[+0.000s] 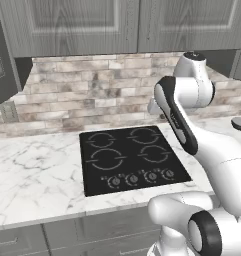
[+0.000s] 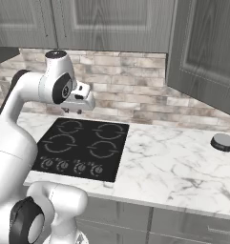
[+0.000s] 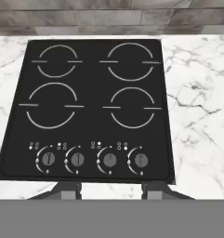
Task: Close all open cabinet doors.
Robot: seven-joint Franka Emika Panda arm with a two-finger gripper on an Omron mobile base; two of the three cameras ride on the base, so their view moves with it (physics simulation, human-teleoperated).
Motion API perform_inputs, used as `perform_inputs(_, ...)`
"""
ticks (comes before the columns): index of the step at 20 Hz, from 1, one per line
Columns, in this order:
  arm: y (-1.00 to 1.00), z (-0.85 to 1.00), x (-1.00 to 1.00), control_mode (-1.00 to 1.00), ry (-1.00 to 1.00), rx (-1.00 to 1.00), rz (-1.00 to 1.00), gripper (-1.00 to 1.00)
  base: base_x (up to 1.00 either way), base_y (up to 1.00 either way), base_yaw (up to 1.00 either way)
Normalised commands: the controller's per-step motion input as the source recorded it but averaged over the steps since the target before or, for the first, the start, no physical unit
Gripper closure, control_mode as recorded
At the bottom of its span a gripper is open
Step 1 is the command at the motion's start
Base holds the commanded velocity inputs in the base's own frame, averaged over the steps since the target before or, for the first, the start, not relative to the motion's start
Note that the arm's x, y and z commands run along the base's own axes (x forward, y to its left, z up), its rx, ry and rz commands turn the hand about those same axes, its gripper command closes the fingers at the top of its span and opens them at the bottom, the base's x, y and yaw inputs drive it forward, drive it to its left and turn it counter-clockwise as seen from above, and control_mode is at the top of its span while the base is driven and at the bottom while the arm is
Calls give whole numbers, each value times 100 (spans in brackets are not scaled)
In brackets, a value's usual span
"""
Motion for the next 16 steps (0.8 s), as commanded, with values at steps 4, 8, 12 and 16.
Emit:
perform_inputs(4, 2, 0, -27, -100, -5, -1, 0, -100, 0, 0, 0)
perform_inputs(8, 1, 2, -39, -100, -25, -3, 0, -100, 0, 0, 0)
perform_inputs(12, 0, 0, 0, -100, 0, 0, 0, -100, 0, 0, 0)
perform_inputs(16, 0, 0, 2, -100, -2, 0, 0, -100, 0, 0, 0)
